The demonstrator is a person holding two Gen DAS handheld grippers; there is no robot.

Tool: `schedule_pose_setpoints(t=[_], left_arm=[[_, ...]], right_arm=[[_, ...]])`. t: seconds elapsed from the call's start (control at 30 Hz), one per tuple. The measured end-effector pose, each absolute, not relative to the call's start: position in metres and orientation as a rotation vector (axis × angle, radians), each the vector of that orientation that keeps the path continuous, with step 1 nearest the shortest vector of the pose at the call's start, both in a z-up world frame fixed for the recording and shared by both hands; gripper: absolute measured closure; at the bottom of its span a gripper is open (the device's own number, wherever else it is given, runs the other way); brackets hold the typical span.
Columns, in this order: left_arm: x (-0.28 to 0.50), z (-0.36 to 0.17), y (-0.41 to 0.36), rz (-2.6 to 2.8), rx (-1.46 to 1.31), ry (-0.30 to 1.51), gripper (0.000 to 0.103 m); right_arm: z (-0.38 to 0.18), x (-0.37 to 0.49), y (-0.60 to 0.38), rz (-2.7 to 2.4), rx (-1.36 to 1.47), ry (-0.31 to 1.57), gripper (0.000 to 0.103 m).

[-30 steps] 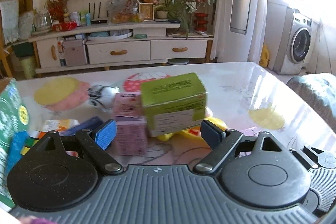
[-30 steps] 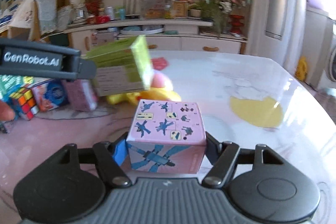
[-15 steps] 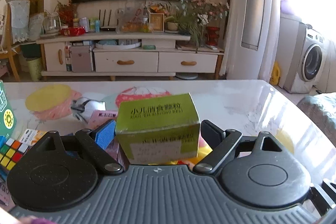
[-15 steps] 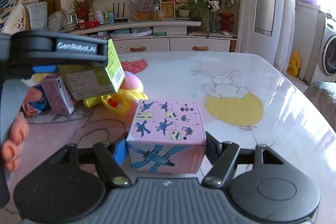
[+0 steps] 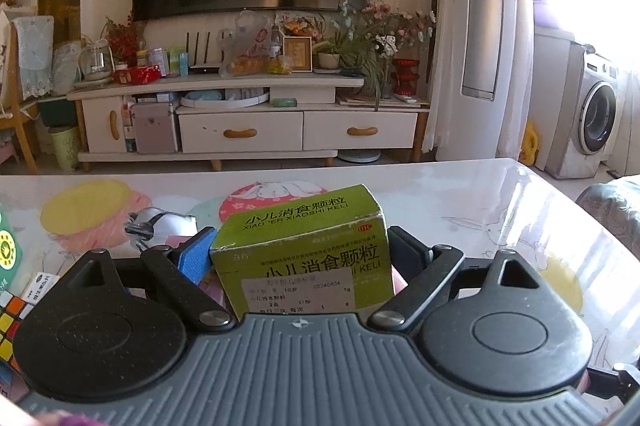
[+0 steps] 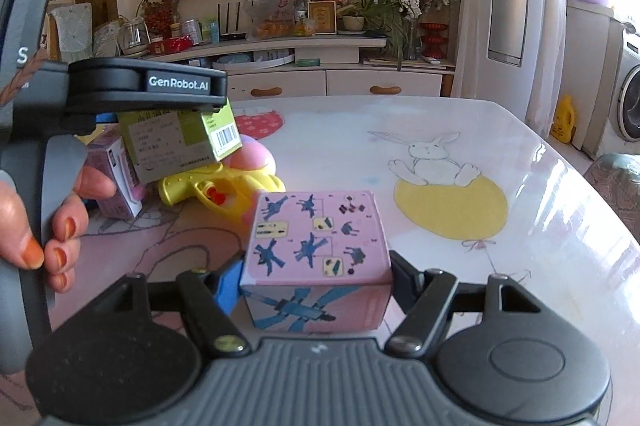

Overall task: Organize rigid objects
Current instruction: 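Grasp the green medicine box with the left gripper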

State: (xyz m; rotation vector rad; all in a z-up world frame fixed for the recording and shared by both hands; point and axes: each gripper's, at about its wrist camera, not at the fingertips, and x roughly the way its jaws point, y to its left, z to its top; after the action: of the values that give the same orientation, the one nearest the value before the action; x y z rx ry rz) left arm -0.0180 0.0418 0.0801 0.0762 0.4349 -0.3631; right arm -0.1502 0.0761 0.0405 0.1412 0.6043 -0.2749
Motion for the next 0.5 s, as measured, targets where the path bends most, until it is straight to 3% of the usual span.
schedule_pose_setpoints(t=[0.5], left_arm=[[-0.035, 0.083, 0.047, -0.312, 0.086, 0.442, 0.0]], right_arm=[[0.038, -0.149, 0.078, -0.281, 0.115, 0.596, 0.033]])
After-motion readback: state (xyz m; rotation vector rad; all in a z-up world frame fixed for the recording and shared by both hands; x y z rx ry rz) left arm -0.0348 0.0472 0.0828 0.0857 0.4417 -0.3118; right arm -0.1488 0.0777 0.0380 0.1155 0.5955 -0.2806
